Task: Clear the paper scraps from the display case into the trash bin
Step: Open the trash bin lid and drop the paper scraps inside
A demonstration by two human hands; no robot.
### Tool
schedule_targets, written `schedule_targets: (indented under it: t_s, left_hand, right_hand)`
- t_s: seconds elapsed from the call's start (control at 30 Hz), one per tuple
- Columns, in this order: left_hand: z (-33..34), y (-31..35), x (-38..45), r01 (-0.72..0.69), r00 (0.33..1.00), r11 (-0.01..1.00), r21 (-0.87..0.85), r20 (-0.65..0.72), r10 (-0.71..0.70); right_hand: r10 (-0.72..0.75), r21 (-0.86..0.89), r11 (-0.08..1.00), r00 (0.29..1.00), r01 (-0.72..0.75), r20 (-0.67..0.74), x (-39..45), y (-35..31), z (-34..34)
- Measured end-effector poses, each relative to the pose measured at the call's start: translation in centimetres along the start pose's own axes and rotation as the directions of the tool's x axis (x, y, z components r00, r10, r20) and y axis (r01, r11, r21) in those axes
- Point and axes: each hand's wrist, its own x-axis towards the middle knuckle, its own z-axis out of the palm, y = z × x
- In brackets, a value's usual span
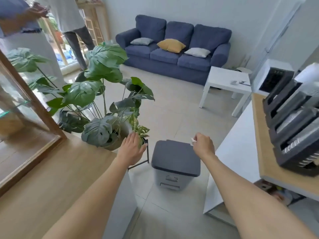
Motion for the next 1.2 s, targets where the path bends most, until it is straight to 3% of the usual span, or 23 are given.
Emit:
schedule_targets:
  t_s: [0.2,0.5,0.97,1.2]
  left_hand:
    - [1.5,0.6,3.3,-0.061,0.997,0.997,0.052,0.041,0.059]
    - [3.8,1.4,8.1,-0.104,0.992,0.994,0.043,0.077,0.1]
    - [8.1,1.0,12.2,-0.107,0.989,0.991,0.076,0.111,0.099]
    - [10.1,2.8,13.4,-0.12,0.985,0.993,0.01,0.13,0.117]
  right_hand:
    - [0.084,-0.003,0.996,0.996,-0.084,-0.014,1.4,2.5,0.8]
    - [0.083,0.009,0.997,0.995,-0.083,-0.054,5.4,3.5,2.5]
    - [0.148,-0.03,0.989,0.988,-0.147,0.033,7.2,5.2,7.3]
    - [0.172,-0.019,0.985,0.978,-0.171,0.12,7.2,6.8,10.8]
